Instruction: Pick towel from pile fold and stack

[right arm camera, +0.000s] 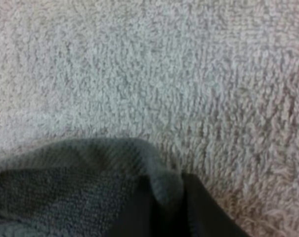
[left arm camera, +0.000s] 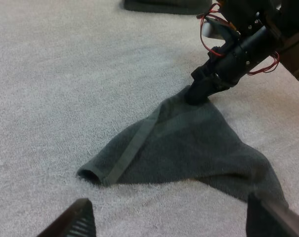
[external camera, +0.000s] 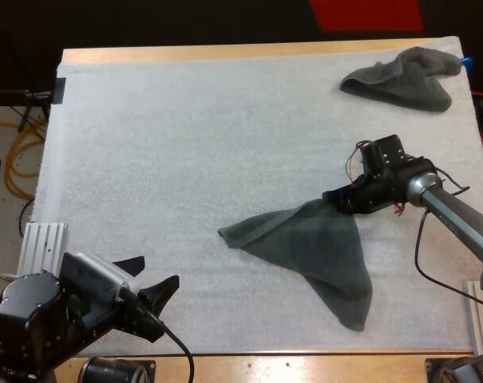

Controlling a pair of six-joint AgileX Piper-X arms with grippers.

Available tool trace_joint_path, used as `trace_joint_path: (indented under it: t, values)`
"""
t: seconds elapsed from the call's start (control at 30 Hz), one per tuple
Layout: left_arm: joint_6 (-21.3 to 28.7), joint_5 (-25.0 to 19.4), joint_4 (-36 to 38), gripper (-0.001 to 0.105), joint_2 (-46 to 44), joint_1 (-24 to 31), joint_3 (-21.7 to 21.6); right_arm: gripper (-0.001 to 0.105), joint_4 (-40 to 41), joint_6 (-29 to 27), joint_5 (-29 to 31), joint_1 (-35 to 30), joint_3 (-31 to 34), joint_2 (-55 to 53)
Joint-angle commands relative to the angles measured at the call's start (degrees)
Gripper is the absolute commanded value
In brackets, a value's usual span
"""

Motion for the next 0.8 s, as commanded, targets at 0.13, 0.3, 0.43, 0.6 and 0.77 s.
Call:
trace_joint_path:
  t: [0.13, 0.3, 0.43, 0.6, 0.77]
  values:
    - [0.23, 0.44, 0.2, 0.061, -0.18, -0.24, -0.42, 0.0, -0.46, -0.2, -0.51, -0.17, -1.32, -0.28]
    - [0.23, 0.44, 0.2, 0.061, -0.18, -0.24, -0.42, 0.0, -0.43, -0.2, 3.56, -0.38, -5.82, -0.51]
    - [0.23, 0.44, 0.2, 0.061, -0.18, -0.24, -0.42, 0.0, -0.43, -0.63, 11.42, -0.61, -10.09, -0.51]
    - [0.23, 0.44, 0.2, 0.061, -0.18, -0.24, -0.42, 0.0, -0.15, -1.16, 15.58, -2.56, -13.6, -0.51]
    - [0.23, 0.44, 0.2, 0.061, -0.18, -0.24, -0.42, 0.0, 0.28, -1.16, 17.69, -6.66, -15.6, -0.51]
